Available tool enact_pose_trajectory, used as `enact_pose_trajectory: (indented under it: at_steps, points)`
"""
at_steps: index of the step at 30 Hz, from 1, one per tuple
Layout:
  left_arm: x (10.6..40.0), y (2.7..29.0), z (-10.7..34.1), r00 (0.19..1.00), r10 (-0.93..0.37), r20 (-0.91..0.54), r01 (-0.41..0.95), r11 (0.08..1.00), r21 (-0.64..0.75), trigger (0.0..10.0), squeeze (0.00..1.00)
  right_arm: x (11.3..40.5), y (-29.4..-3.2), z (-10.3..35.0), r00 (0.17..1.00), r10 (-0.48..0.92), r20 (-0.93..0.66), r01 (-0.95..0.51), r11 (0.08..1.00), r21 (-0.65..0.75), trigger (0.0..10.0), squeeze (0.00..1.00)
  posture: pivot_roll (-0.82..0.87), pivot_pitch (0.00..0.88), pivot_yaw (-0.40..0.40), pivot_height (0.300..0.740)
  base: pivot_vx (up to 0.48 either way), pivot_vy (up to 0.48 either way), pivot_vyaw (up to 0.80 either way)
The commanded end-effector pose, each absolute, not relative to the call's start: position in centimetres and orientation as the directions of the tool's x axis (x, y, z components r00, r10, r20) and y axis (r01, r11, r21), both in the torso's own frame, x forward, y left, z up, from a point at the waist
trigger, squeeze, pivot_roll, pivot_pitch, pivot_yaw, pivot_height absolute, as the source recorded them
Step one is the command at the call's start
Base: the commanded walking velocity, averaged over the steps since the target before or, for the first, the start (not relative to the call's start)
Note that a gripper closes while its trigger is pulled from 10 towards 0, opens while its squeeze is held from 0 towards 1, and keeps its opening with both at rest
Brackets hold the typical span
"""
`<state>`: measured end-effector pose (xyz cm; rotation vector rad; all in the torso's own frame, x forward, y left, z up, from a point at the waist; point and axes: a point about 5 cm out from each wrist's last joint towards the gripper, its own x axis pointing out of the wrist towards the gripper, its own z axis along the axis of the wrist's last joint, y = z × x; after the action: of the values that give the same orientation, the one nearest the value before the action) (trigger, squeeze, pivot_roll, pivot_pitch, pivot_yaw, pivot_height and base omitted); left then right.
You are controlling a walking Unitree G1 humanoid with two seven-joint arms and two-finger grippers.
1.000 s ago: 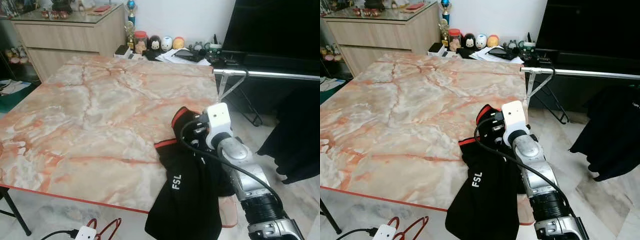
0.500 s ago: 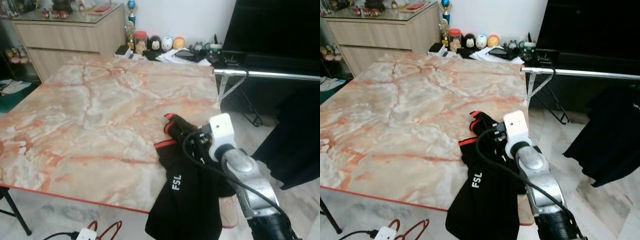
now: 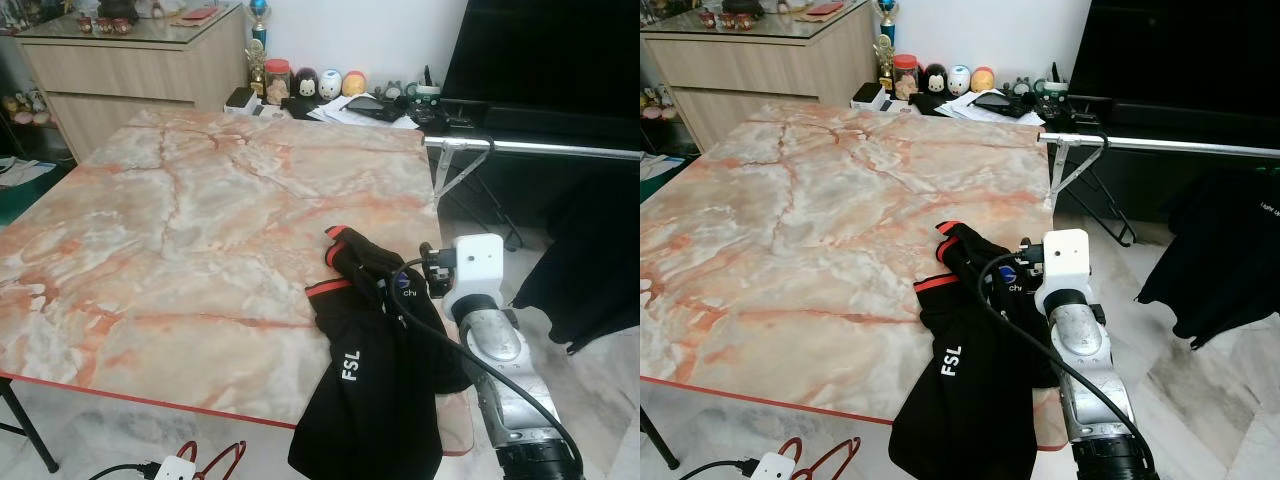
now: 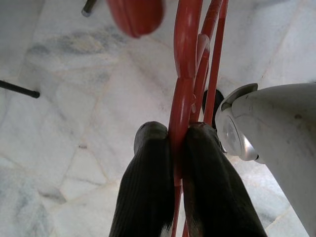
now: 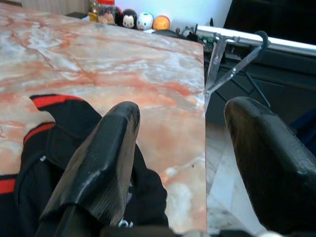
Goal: Hang hanger
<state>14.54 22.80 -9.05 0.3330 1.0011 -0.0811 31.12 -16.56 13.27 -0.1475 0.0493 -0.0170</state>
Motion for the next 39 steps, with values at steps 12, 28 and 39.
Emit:
enact_pose_trajectory:
  at_steps: [12,28,39]
  points:
    - [12.8,23.8,-9.5,0.478,0.120,-0.870,0.205,0.948,0.243,10.0,0.00,31.3,-16.3,13.0,0.999,-0.028,-0.020,0.025,0.990,-0.135,10.0,0.00,0.11,0.000,-0.038,0.740,0.000,0.000,0.00]
    - [12.3,23.9,-9.7,0.468,0.112,-0.877,0.197,0.954,0.227,10.0,0.00,31.6,-15.9,13.1,1.000,-0.015,-0.006,0.014,0.991,-0.131,10.0,0.00,0.11,0.000,-0.040,0.740,0.000,0.000,0.00]
    - [12.5,23.7,-9.6,0.472,0.109,-0.875,0.194,0.955,0.223,10.0,0.00,31.9,-15.9,13.2,1.000,-0.017,-0.001,0.017,0.991,-0.132,10.0,0.00,0.11,0.000,-0.037,0.740,0.000,0.000,0.00]
